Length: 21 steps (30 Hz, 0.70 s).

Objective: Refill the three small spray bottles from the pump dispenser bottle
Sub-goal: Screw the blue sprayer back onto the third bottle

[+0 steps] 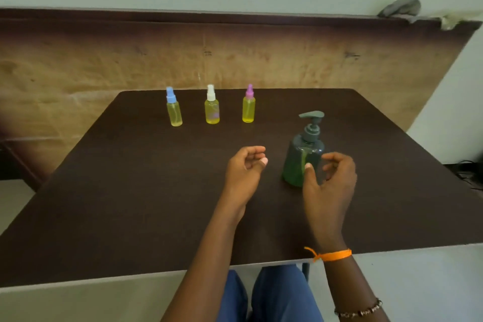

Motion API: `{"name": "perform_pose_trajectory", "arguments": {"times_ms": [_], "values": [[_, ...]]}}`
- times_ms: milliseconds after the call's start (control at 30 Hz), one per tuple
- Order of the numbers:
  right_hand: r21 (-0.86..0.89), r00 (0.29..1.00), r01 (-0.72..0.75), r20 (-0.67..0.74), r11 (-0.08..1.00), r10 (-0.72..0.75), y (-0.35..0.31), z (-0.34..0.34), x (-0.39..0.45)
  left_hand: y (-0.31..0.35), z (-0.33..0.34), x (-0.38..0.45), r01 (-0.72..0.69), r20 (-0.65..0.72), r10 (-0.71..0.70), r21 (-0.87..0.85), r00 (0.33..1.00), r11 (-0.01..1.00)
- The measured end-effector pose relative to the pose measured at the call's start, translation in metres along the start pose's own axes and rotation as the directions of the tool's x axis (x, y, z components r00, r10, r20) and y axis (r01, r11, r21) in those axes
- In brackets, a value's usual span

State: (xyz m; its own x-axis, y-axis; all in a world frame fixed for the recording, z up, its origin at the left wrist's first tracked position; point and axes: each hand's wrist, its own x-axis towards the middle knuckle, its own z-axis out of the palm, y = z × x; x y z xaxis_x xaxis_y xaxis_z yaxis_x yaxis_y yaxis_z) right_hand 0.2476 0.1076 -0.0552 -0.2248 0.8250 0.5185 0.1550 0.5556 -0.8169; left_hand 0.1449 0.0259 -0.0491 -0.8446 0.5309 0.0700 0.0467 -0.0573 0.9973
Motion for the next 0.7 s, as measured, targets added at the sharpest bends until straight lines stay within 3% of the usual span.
{"name": "perform_pose_trajectory", "arguments": {"times_ms": [133, 267, 700], "values": [[-0.064, 0.946, -0.148, 0.282, 0.987, 0.161, 0.027, -0.003, 0.023, 0.002, 0.01, -0.001, -0.004, 0.021, 0.004, 0.016, 1.0, 1.0], [-0.013, 0.854, -0.183, 0.494, 0.983, 0.165, 0.032, 0.008, 0.037, 0.001, 0.012, 0.005, -0.015, 0.044, 0.013, 0.034, 0.999, 0.999], [0.026, 0.854, -0.212, 0.492, 0.977, 0.172, 0.026, 0.108, 0.092, -0.019, -0.033, 0.114, 0.081, -0.07, -0.071, 0.15, 0.995, 0.985]]}}
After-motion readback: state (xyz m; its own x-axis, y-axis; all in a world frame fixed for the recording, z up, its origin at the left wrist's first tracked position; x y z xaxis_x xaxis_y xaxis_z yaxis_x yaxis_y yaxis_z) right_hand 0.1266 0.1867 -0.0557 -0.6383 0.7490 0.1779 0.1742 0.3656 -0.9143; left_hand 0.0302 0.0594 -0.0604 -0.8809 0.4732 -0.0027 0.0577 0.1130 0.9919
